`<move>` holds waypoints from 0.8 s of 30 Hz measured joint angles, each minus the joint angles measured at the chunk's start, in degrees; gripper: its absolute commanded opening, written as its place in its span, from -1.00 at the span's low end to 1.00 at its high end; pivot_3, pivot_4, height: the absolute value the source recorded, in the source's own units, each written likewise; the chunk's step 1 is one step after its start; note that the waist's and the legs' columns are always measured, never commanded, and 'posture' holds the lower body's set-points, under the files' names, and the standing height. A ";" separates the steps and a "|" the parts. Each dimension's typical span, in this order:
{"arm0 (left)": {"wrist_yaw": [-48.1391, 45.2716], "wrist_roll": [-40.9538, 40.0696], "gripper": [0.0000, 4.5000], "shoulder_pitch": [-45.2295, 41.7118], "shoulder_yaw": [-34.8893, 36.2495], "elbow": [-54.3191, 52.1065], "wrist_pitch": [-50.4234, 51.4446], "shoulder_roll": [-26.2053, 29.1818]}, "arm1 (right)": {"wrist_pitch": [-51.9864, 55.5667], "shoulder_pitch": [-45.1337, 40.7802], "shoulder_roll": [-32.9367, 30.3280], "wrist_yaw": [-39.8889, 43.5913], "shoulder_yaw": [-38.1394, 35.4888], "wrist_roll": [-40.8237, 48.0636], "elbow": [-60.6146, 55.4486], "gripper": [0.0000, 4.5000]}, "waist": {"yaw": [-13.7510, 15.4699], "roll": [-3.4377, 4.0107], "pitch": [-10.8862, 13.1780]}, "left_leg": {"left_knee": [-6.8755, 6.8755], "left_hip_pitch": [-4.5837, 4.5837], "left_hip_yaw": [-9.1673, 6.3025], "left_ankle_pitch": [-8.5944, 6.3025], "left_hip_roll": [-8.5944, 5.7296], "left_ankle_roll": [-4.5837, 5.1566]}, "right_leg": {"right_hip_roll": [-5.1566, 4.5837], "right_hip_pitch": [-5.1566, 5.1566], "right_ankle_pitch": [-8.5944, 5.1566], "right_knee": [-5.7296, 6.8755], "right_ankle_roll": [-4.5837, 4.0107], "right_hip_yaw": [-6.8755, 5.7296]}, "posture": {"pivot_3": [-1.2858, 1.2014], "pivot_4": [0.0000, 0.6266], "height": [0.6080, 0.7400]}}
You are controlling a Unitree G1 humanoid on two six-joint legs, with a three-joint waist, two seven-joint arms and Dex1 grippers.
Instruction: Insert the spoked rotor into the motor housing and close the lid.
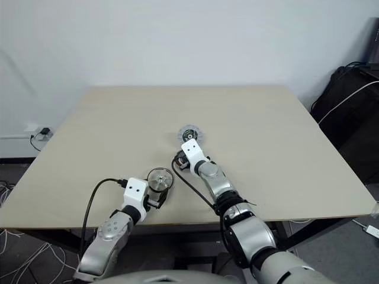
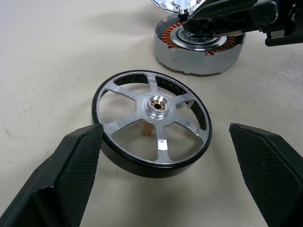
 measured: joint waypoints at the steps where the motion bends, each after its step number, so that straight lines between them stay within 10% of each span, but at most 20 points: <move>1: 0.01 0.00 1.00 0.01 0.00 -0.10 0.00 -0.03 | -0.14 -0.27 0.01 0.00 -0.04 -0.01 0.52 -0.69 | -0.01 0.00 0.00 | 0.00 0.00 0.00 0.00 0.00 0.00 | 0.00 0.00 0.00 0.00 0.00 0.00 | 0.03 -1.00 1.00; 5: 0.06 0.00 1.00 0.13 0.01 -0.55 0.00 -0.23 | -0.45 -0.49 0.01 0.05 -0.11 -0.05 1.78 -0.69 | -0.02 0.00 0.00 | -0.01 0.00 0.00 0.00 0.00 0.00 | 0.00 -0.01 0.00 0.00 0.00 0.00 | 0.03 -1.00 1.00; 14: 0.24 0.00 1.00 0.16 0.04 -0.67 0.00 -0.35 | -1.11 -0.50 -0.04 0.35 -0.63 -0.08 2.78 0.60 | -0.09 0.01 0.00 | -0.03 0.00 0.00 0.00 0.00 -0.01 | 0.00 -0.02 0.00 0.00 0.00 0.01 | 0.03 -1.00 1.00; 18: 0.21 0.00 1.00 0.15 0.03 -0.68 -0.02 -0.46 | -1.18 0.54 -0.04 0.70 -1.47 0.51 -1.10 0.52 | -0.12 0.01 0.01 | -0.07 -0.02 0.00 0.00 0.00 -0.01 | 0.00 -0.07 0.01 0.00 0.01 0.02 | 0.03 -1.00 1.00; 24: -0.09 -0.01 1.00 0.18 0.01 -0.73 -0.05 -0.46 | 1.42 4.13 0.11 2.69 -2.21 2.28 -13.11 -0.28 | -0.11 0.01 0.00 | -0.15 -0.04 0.00 -0.04 0.00 0.07 | -0.01 -0.13 0.03 0.00 0.05 0.03 | 0.03 -1.00 1.00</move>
